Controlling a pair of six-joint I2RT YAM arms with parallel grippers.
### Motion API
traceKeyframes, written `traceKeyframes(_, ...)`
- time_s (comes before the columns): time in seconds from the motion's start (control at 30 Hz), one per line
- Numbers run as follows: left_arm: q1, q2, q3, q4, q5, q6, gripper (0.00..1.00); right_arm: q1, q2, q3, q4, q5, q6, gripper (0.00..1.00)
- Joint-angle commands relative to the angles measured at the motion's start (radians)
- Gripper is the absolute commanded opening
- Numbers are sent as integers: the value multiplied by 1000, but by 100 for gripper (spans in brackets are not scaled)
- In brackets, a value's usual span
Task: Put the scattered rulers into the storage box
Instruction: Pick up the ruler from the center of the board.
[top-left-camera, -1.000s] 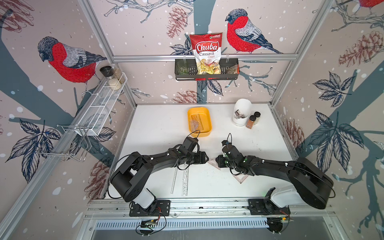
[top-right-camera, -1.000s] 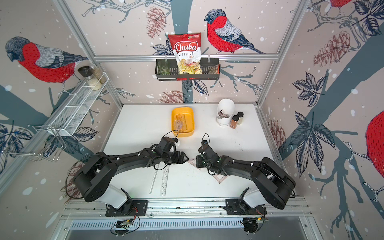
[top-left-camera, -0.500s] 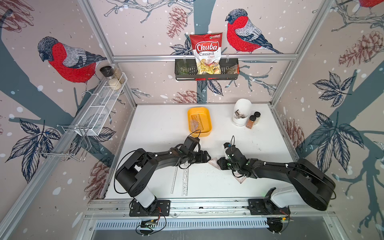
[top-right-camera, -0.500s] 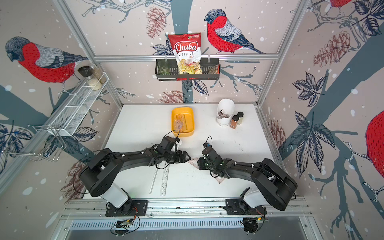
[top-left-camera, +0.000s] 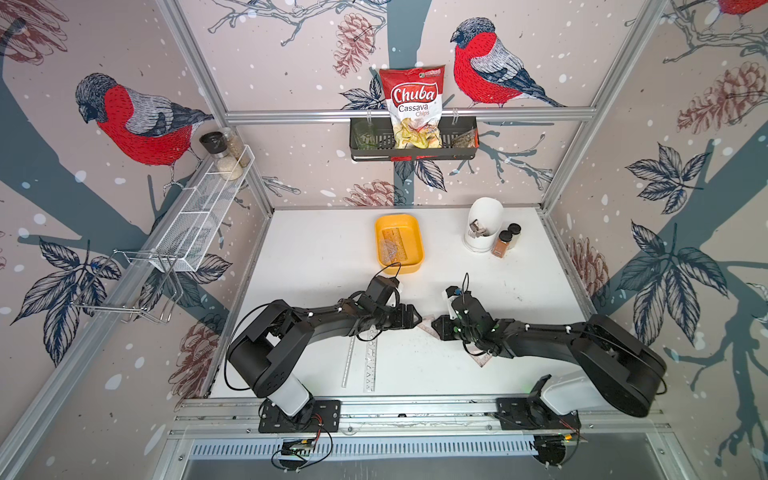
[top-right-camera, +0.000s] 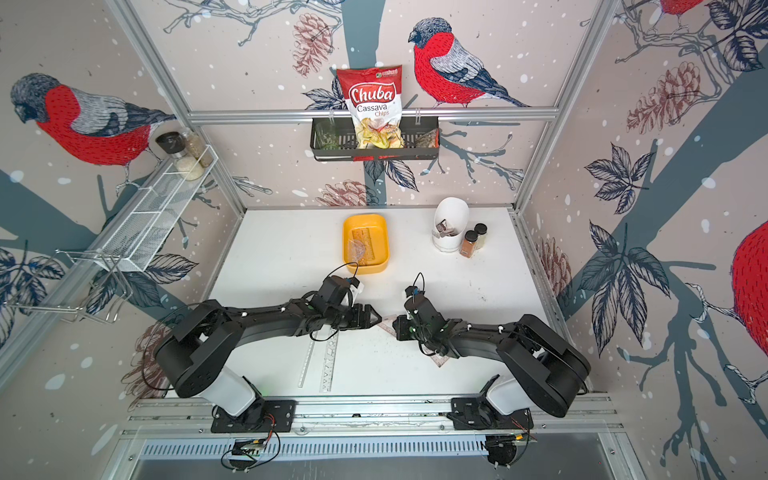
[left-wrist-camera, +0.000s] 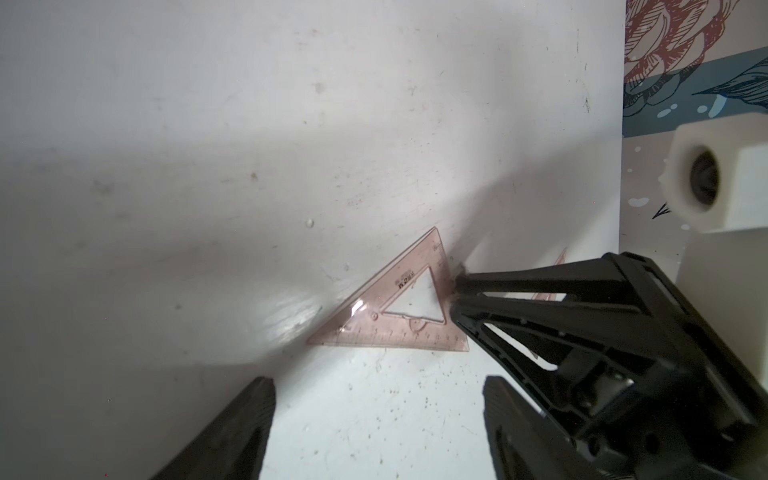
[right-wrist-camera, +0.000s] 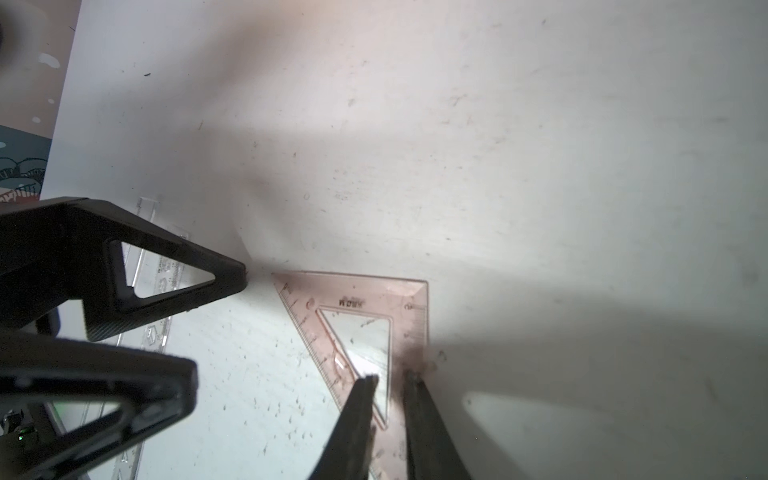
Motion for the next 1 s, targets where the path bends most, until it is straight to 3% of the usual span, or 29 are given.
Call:
traceKeyframes(0.0, -5, 22, -3, -47, 5, -10, 83, 2, 15, -12, 42, -13, -2, 21)
traceKeyframes(0.3, -9, 91, 13, -17, 38, -8, 83, -2, 24, -48, 63, -12, 1, 21)
traceKeyframes(0.6, -22, 125, 11, 7, 35, -17, 73, -13, 48, -74, 91, -22, -1, 21)
traceKeyframes(0.67, -25, 140, 18, 10, 37, -16, 66, -12, 53, -78, 97, -23, -1, 21)
traceKeyframes(0.97, -31, 141, 27, -14, 33, -16, 17, -14, 67, -78, 107, -29, -2, 21)
